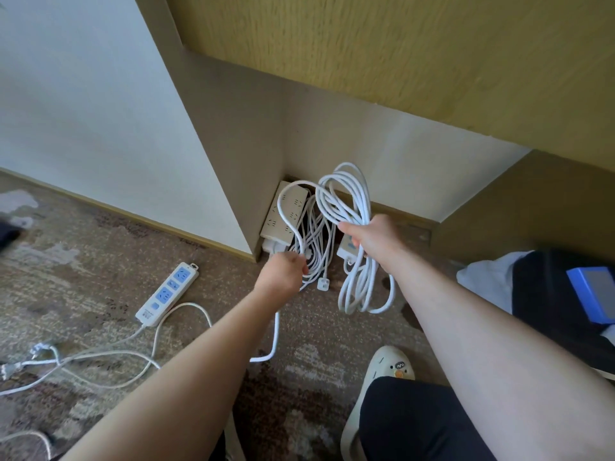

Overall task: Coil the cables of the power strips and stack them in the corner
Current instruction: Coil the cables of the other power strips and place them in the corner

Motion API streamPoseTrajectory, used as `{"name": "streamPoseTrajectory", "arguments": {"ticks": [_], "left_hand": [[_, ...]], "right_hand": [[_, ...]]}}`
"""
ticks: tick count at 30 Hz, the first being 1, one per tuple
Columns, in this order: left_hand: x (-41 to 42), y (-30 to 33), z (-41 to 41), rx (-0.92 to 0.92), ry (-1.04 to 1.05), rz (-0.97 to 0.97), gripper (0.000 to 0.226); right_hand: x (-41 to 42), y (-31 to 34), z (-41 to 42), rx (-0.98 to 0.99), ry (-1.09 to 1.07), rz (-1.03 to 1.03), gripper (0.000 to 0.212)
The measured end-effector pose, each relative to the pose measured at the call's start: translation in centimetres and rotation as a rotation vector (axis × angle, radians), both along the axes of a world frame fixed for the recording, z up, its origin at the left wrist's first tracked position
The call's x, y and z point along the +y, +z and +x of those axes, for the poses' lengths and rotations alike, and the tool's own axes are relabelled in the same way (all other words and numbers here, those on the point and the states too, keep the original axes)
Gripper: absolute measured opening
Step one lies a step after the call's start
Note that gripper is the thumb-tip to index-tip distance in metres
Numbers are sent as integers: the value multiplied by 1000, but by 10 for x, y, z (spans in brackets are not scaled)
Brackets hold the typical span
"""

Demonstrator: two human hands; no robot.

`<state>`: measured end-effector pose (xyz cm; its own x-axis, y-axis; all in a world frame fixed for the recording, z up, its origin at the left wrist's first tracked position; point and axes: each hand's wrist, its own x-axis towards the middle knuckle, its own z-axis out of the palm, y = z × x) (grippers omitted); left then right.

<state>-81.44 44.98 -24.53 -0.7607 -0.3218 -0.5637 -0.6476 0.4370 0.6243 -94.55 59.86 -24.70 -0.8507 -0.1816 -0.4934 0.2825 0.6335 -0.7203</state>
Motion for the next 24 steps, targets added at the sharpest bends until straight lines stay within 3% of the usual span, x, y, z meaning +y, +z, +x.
{"name": "streamPoseTrajectory", "arguments": {"ticks": [4, 9, 13, 19, 24], "left_hand": [[13, -4, -4, -12, -195, -327, 20], [-12, 3, 1, 59, 251, -337, 11], [-33, 12, 6, 90, 245, -413, 30], [7, 9, -6, 196, 9, -191, 19], [23, 5, -10, 93, 239, 215, 25]], "right_hand": [[-6, 0, 4, -22, 85, 11, 37], [-9, 4, 0, 72, 6, 21, 31], [-2, 1, -4, 90, -75, 19, 31], [-7, -1, 5, -17, 15, -77, 40], [-22, 4, 16, -74, 159, -87, 50]]}}
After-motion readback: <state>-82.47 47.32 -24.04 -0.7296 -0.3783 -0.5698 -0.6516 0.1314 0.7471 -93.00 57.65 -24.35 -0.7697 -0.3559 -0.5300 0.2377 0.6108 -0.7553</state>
